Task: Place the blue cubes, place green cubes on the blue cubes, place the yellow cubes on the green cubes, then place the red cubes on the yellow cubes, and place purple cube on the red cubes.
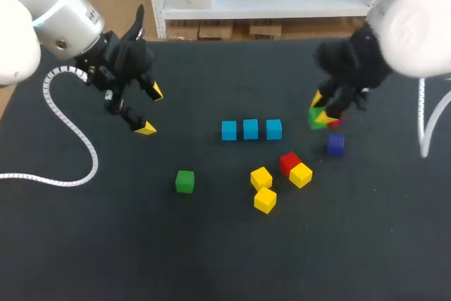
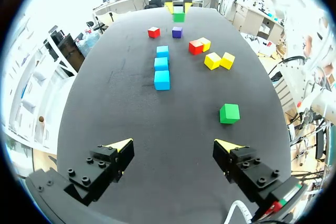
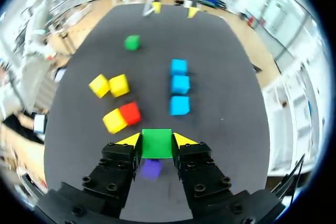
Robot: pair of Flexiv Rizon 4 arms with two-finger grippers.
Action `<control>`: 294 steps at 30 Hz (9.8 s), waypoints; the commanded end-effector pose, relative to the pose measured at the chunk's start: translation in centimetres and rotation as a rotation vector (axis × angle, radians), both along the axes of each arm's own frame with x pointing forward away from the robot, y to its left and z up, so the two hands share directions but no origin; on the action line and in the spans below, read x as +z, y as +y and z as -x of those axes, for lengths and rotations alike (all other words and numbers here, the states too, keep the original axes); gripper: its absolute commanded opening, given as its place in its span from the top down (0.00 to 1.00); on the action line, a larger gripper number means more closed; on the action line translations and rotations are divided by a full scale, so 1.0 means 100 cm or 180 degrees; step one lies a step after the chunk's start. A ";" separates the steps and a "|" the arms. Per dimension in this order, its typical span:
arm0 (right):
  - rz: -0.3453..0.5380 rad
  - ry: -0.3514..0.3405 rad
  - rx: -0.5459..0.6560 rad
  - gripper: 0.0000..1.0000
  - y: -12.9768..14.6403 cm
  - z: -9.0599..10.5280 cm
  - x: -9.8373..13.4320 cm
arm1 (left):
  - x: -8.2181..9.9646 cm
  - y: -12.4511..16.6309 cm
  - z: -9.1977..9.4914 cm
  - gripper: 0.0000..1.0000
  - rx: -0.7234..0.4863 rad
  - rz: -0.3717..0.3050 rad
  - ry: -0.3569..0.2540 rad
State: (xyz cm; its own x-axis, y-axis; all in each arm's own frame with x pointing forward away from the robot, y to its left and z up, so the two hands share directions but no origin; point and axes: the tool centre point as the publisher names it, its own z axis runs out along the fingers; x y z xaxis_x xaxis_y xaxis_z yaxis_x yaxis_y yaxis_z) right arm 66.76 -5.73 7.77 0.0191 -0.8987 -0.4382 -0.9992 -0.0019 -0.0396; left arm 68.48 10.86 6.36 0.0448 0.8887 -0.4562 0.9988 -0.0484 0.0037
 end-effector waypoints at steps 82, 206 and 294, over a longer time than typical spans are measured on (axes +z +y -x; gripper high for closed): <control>-0.0115 -0.0018 -0.0141 1.00 0.091 -0.039 -0.045 | 0.000 0.000 -0.002 0.00 -0.0010 0.0002 0.0003; -0.1499 0.0099 0.0026 0.00 -0.055 -0.022 0.032 | 0.000 0.000 -0.002 0.00 -0.0010 0.0002 0.0003; -0.1306 0.0128 -0.0062 0.00 -0.147 -0.014 0.014 | -0.060 -0.057 0.104 0.49 -0.0103 0.0018 -0.0094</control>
